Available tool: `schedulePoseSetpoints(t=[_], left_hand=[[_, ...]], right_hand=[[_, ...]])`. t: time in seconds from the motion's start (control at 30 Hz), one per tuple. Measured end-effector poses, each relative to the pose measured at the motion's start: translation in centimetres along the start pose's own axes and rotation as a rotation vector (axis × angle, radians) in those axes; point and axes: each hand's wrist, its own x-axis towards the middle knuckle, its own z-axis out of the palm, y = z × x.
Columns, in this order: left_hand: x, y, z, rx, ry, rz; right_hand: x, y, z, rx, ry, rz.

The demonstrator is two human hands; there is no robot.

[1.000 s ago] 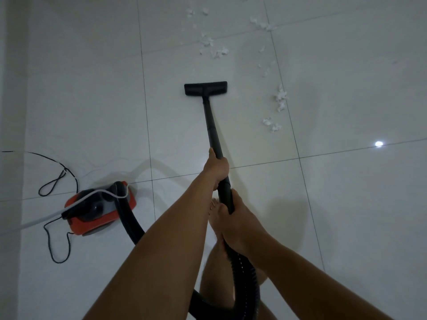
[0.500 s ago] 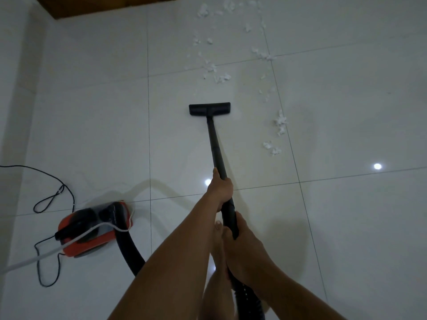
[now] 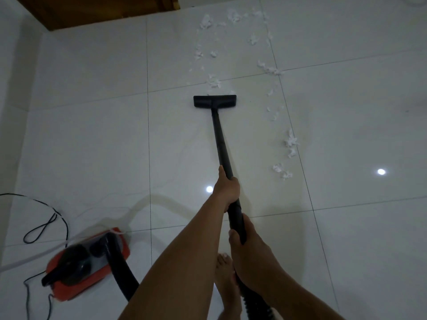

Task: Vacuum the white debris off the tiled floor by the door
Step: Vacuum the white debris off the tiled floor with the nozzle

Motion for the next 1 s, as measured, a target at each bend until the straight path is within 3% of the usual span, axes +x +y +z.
schedulePoseSetpoints(t=[0.37,1.0], left_hand=[[1.4,1.6,-0.4,-0.008,0.009,0.024],[-11.4,-7.5,0.8,-0.049,-0.019,-0.076]], right_hand=[[2.1,-1.0,-0.5,-0.044,0.003,-0.025],[-11.6,4.2,1.7,0.028,-0.12,0.088]])
